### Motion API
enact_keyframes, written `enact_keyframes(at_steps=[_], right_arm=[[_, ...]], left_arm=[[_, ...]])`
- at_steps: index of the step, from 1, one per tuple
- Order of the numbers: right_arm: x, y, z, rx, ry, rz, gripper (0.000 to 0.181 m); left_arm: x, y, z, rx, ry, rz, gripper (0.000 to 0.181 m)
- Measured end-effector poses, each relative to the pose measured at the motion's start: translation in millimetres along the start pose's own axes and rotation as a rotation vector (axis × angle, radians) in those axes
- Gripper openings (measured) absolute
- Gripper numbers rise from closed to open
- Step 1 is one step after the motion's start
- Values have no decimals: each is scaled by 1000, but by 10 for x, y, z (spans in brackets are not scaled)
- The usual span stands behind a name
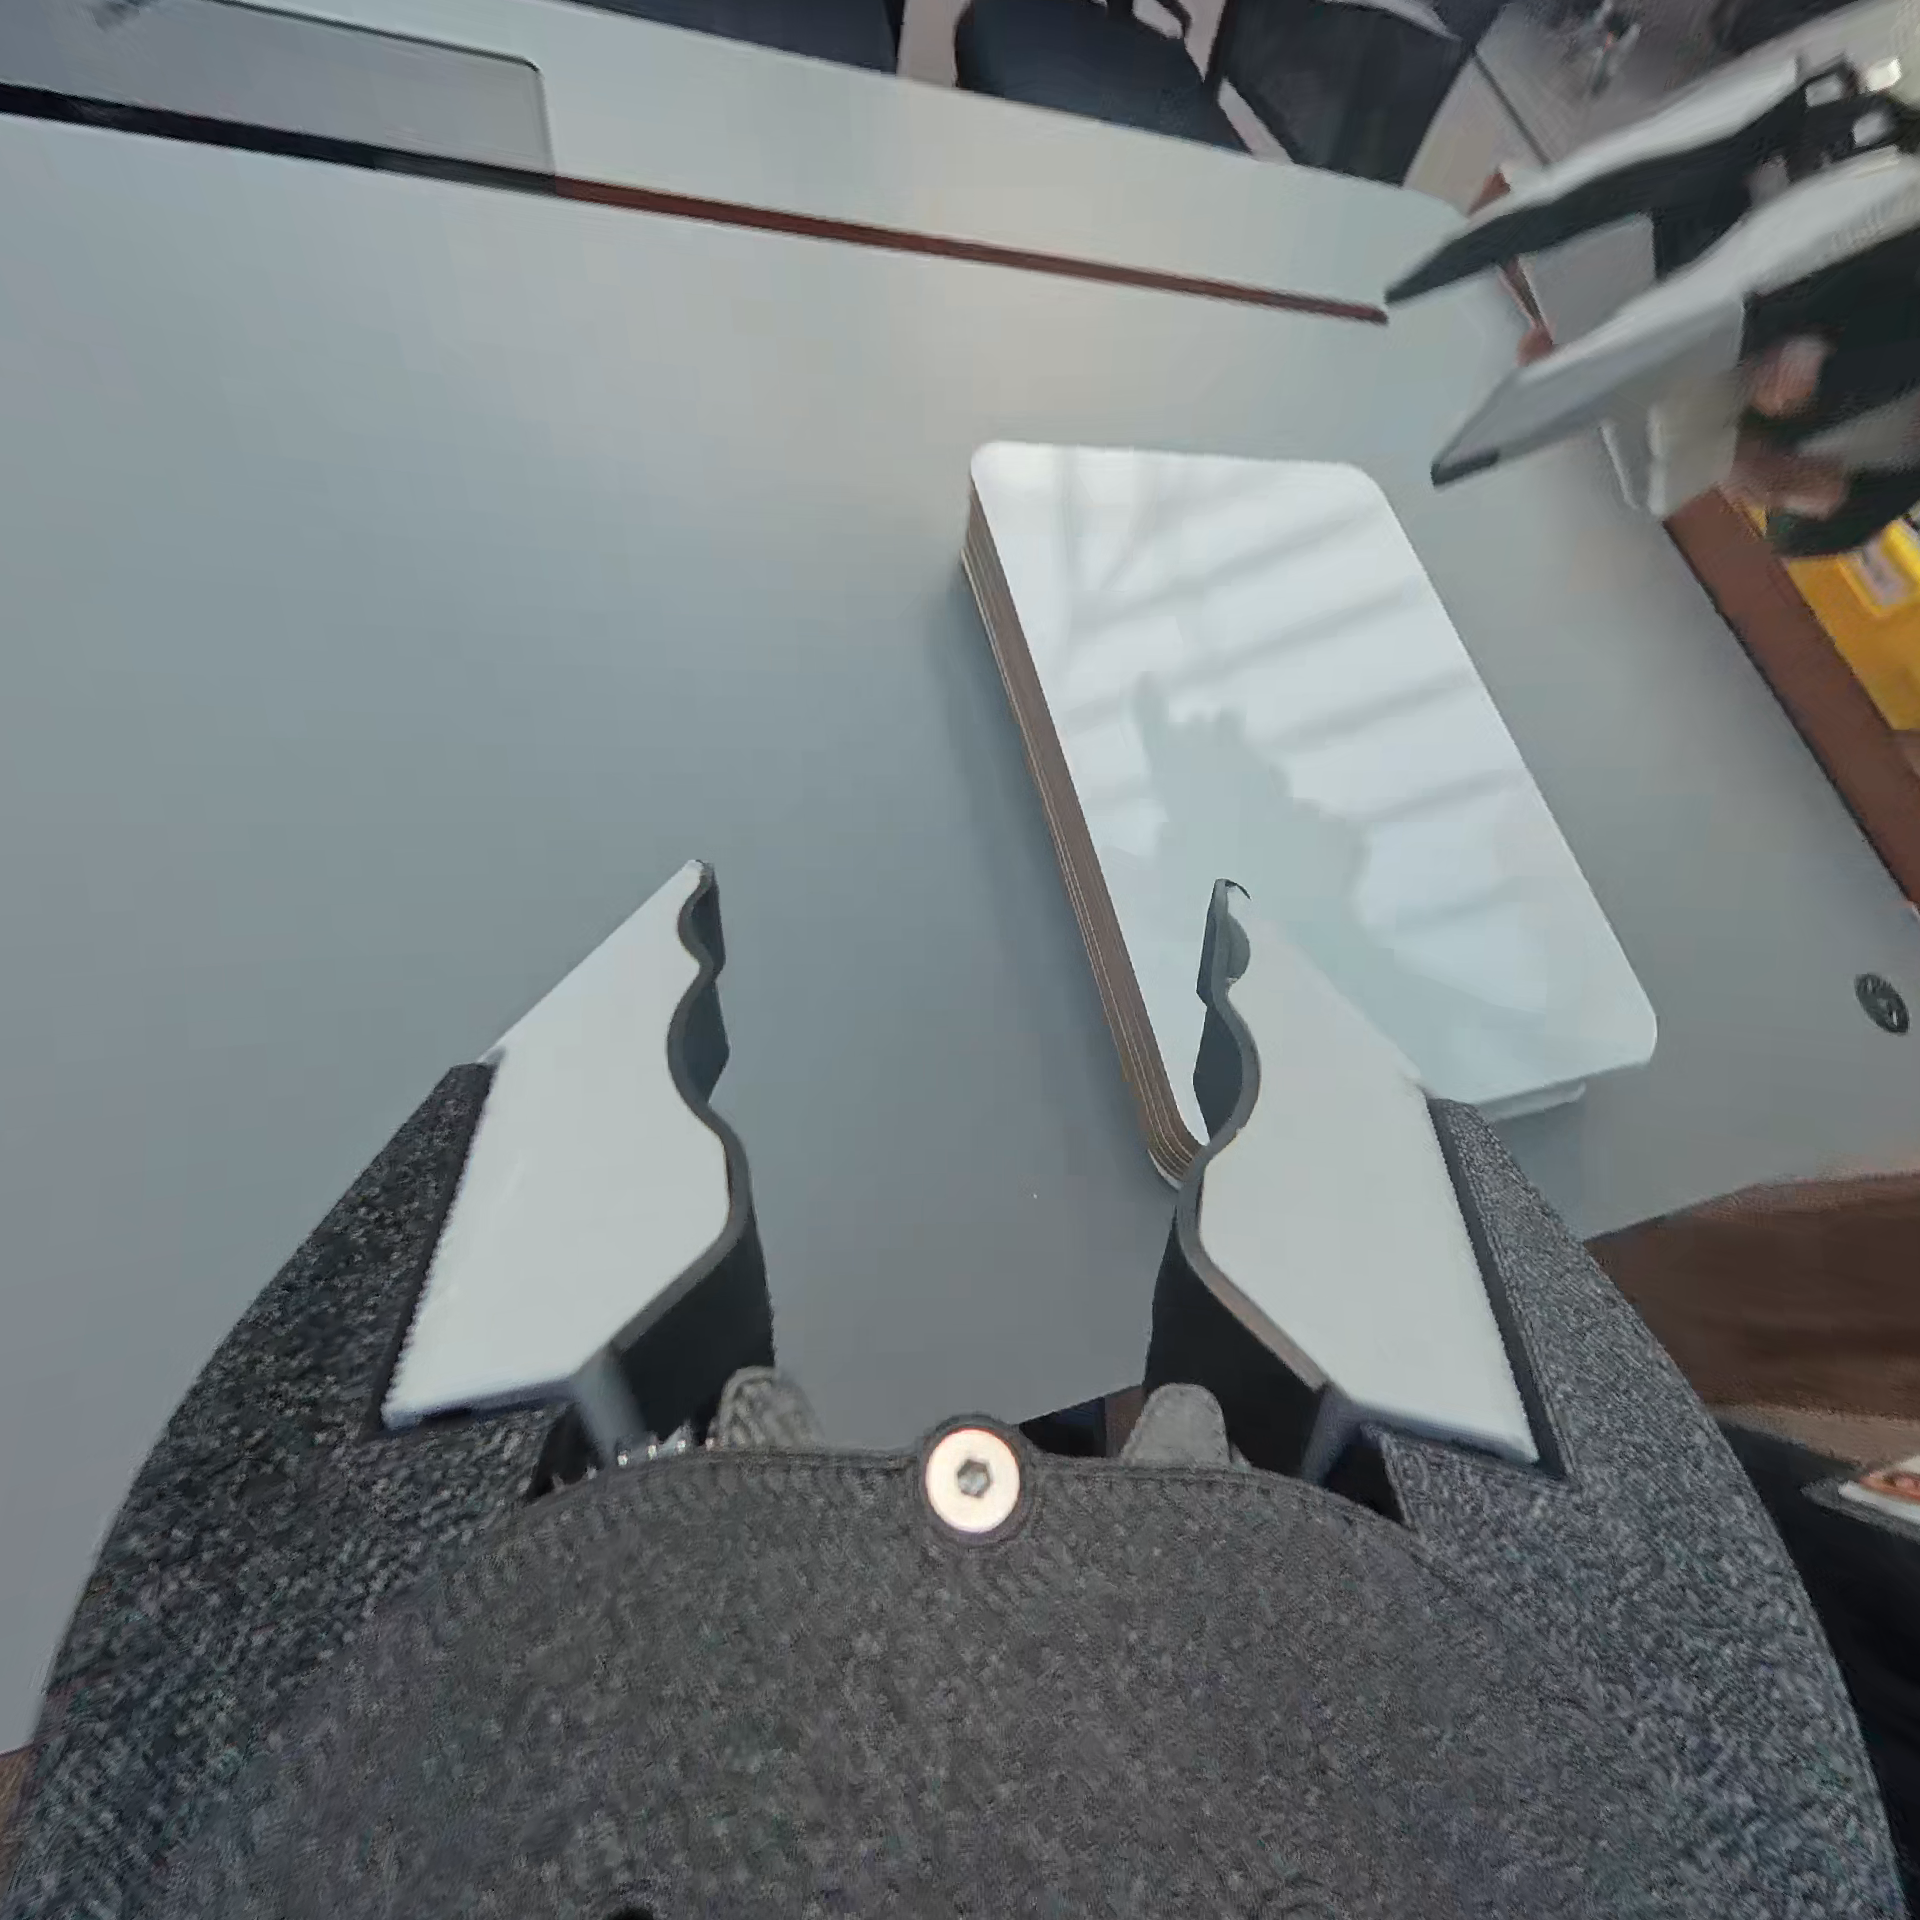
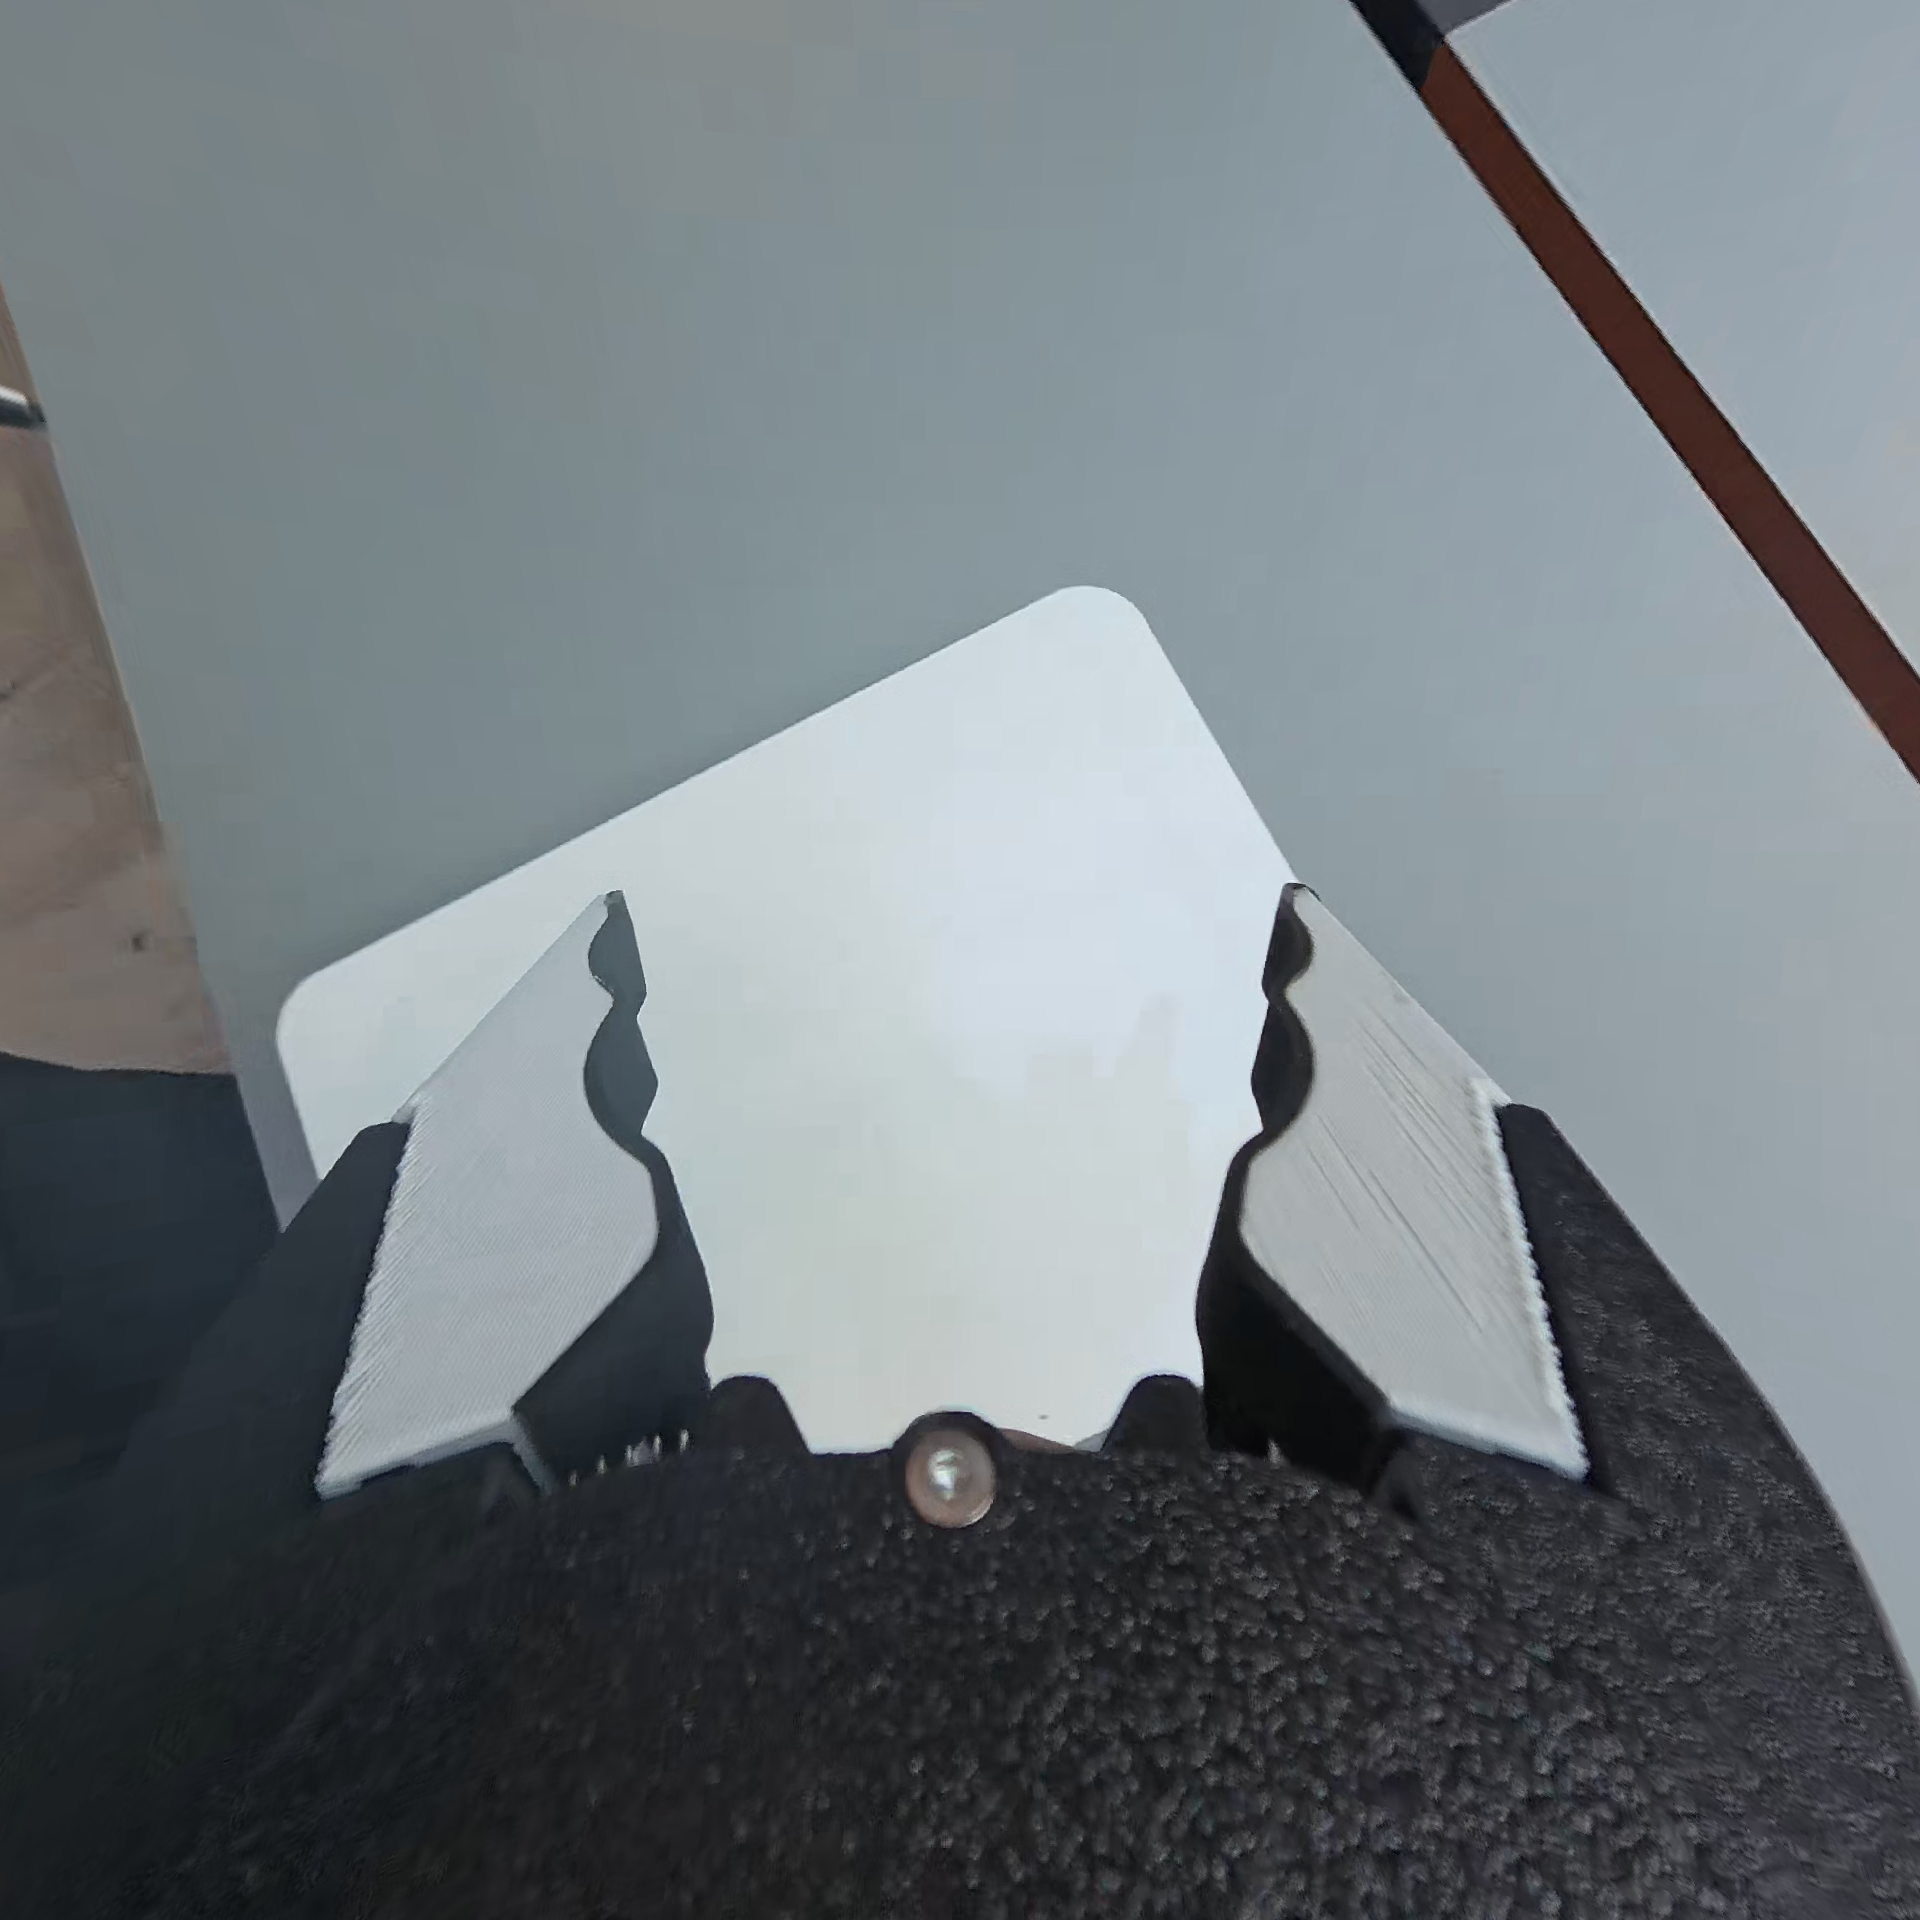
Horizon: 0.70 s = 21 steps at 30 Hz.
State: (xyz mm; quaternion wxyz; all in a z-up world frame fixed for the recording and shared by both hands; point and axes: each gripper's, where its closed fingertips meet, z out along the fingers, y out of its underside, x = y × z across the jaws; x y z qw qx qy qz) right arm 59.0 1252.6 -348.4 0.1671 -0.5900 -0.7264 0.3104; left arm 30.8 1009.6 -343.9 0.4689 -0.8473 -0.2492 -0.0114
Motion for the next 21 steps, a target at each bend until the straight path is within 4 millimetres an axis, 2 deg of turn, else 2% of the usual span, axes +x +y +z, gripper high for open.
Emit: enact_keyframes(at_steps=[2, 5, 7, 11, 13, 16, 18, 21], right_arm=[[-283, 1, -119, 67, 27, 44, 112], [-814, 16, -200, 135, 30, 119, 104], [-1184, 20, -197, 159, 34, 151, 98], [-1841, -113, -64, 201, 79, 193, 95], [-2139, -259, 94, 217, 104, 186, 90], [-2585, -610, 504, 246, 121, 172, 84], [-2864, -952, 847, 279, 139, 157, 76], [-3238, -1592, 1371, 352, 163, 151, 63]], left_arm=[[-246, -244, -237, 100, -62, -72, 84], [-626, -440, -565, 211, -125, -170, 69], [-886, -474, -755, 253, -150, -213, 64], [-1475, -456, -1171, 317, -180, -268, 71], [-1831, -416, -1413, 332, -194, -282, 72], [-2457, -322, -1843, 342, -217, -276, 54], [-2924, -245, -2168, 342, -231, -255, 39], [-3654, -172, -2708, 363, -253, -236, 17]])
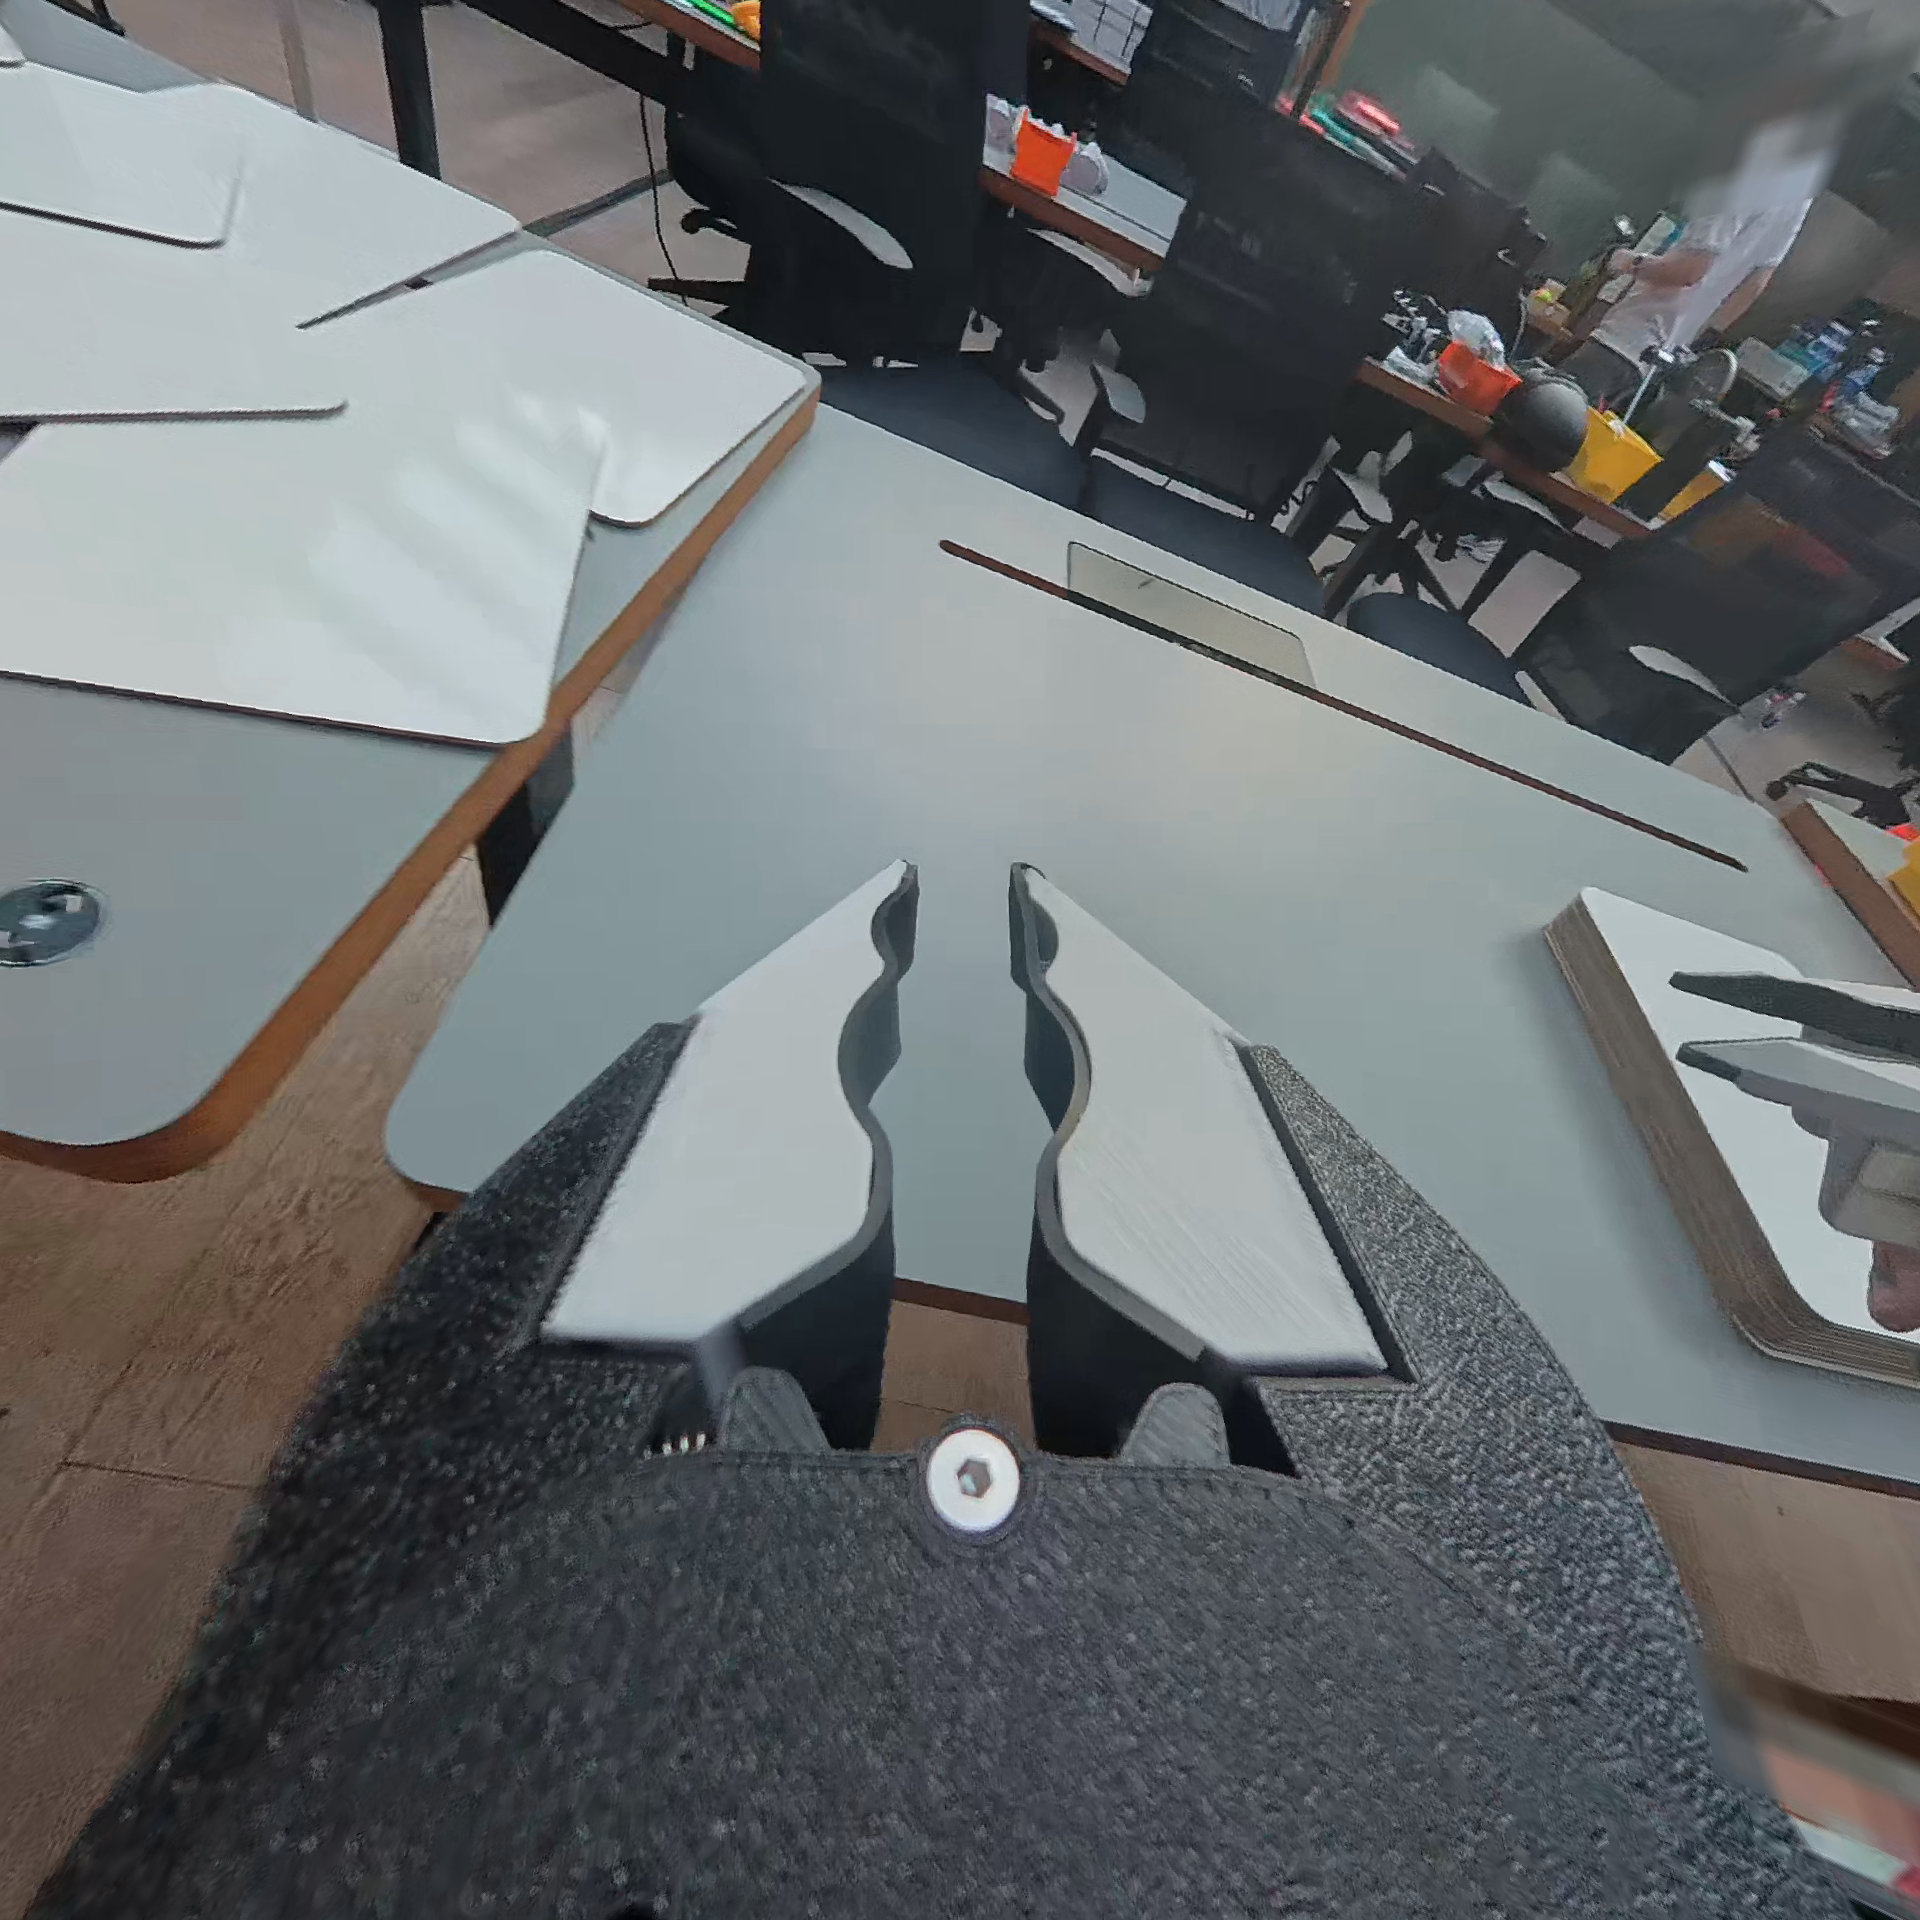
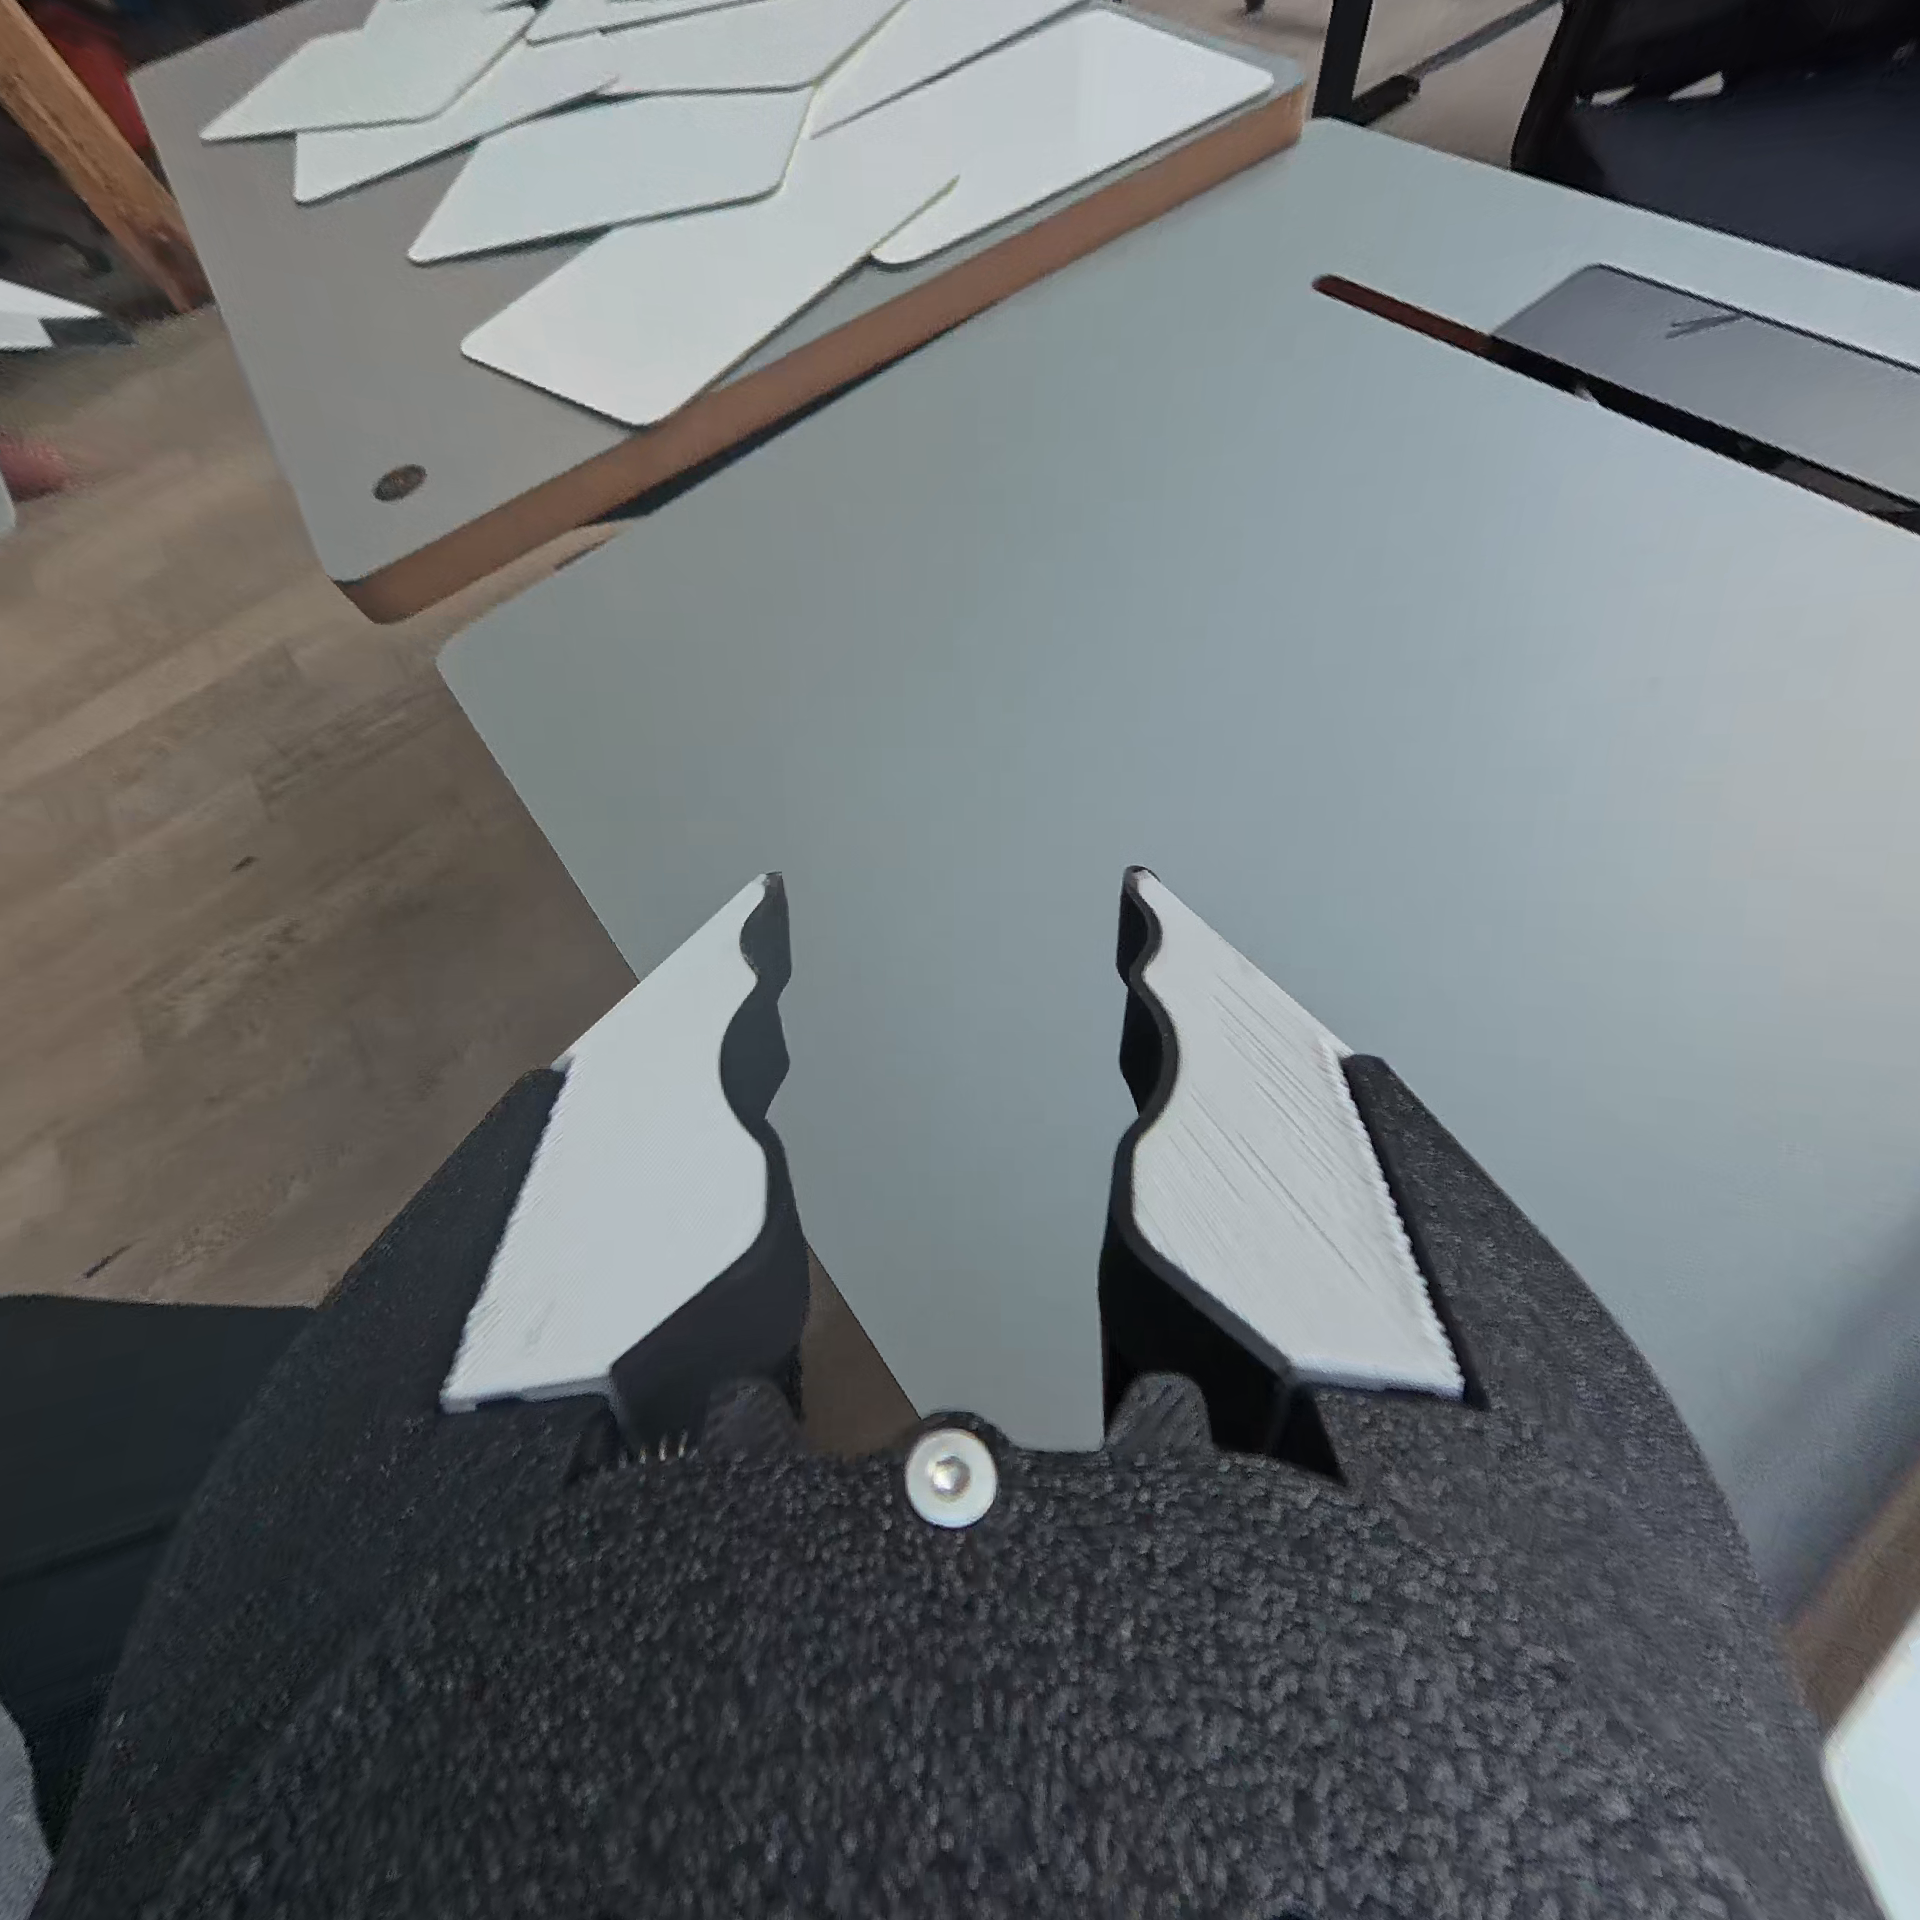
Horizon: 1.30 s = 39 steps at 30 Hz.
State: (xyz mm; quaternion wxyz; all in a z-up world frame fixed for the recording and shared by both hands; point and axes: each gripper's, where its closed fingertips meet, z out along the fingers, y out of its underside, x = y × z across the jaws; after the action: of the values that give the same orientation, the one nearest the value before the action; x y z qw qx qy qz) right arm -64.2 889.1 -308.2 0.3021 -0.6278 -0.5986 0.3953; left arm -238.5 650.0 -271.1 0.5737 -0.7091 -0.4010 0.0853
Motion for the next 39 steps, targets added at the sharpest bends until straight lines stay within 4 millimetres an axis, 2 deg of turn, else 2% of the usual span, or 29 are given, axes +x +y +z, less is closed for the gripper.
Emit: enact_keyframes(at_steps=[3, 7, 9, 12, 13, 17, 19, 21, 24, 26, 27, 29, 33, 36, 39], right_arm=[[-540, -371, 589, 37, -31, 42, 37], [-1148, -814, 1276, 38, -75, 8, 2], [-1370, -1009, 1637, 43, -93, -16, 0], [-1572, -1186, 2252, 16, -91, -2, 1], [-1621, -1221, 2470, 2, -87, 13, 9], [-1753, -1184, 3447, -115, -52, 135, 76], [-1778, -1152, 3944, -179, -37, 241, 99], [-1725, -1130, 4400, -243, 16, 300, 113], [-1623, -1081, 4912, -335, 91, 375, 115], [-1645, -938, 5067, -418, 103, 420, 102], [-1688, -856, 5089, -445, 93, 450, 87], [-1739, -783, 5071, -412, 75, 543, 82], [-1824, -707, 4874, -336, 21, 744, 53], [-2040, -612, 4710, -319, -42, 811, 42], [-2293, -535, 4513, -265, -79, 901, 32]], left_arm=[[-752, -345, -340, 29, -57, 25, 2], [-1535, -828, -817, 88, -151, 59, 0], [-1894, -940, -982, 104, -191, 62, 0], [-2420, -981, -1133, 101, -246, 46, 0], [-2578, -990, -1164, 96, -261, 44, 0], [-3177, -1043, -1226, 68, -295, 34, 1], [-3482, -1037, -1206, 22, -306, 27, 3], [-3737, -1077, -1161, -29, -296, 23, 6], [-4082, -1182, -1010, -106, -262, 46, 14], [-4287, -1244, -849, -154, -225, 49, 21], [-4385, -1285, -758, -167, -210, 50, 25], [-4534, -1350, -549, -192, -167, 32, 29], [-4722, -1422, -110, -242, -67, 6, 33], [-4895, -1436, 171, -285, 0, -11, 36], [-5175, -1457, 383, -320, 43, -38, 38]])
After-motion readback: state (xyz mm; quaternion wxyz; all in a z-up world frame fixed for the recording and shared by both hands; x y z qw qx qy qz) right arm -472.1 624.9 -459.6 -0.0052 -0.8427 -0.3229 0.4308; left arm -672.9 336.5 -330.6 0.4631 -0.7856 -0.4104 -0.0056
